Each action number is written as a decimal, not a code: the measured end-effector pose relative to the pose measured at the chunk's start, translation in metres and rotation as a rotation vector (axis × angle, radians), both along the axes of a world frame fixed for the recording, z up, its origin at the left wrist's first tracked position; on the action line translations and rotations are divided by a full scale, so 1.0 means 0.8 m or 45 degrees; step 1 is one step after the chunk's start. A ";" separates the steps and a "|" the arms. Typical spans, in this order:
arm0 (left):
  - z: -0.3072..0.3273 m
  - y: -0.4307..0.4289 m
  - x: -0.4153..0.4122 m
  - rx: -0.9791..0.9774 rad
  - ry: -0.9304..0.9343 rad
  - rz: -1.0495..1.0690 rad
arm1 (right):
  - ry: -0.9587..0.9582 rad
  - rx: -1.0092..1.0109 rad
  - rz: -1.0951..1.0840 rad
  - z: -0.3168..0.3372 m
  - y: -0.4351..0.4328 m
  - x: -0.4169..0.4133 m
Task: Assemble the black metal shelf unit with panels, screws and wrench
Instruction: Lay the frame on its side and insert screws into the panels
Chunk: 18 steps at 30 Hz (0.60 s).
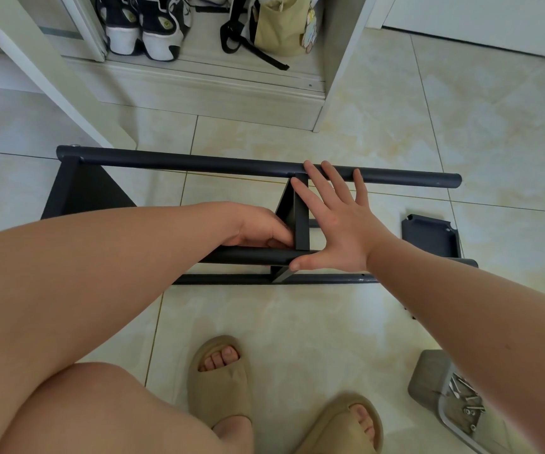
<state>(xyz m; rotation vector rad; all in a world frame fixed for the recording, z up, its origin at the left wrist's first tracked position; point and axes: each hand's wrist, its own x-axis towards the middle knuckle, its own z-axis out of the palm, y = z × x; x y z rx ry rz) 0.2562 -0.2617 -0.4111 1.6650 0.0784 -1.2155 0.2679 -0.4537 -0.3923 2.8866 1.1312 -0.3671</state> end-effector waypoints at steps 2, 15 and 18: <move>0.002 0.000 0.000 -0.029 0.016 0.012 | 0.000 0.011 0.002 0.000 -0.001 0.000; 0.044 0.011 -0.020 0.682 -0.451 -0.367 | -0.005 -0.015 -0.005 0.002 -0.003 -0.002; 0.069 0.016 -0.032 0.797 -0.443 -0.457 | 0.024 -0.053 -0.068 0.012 -0.003 -0.010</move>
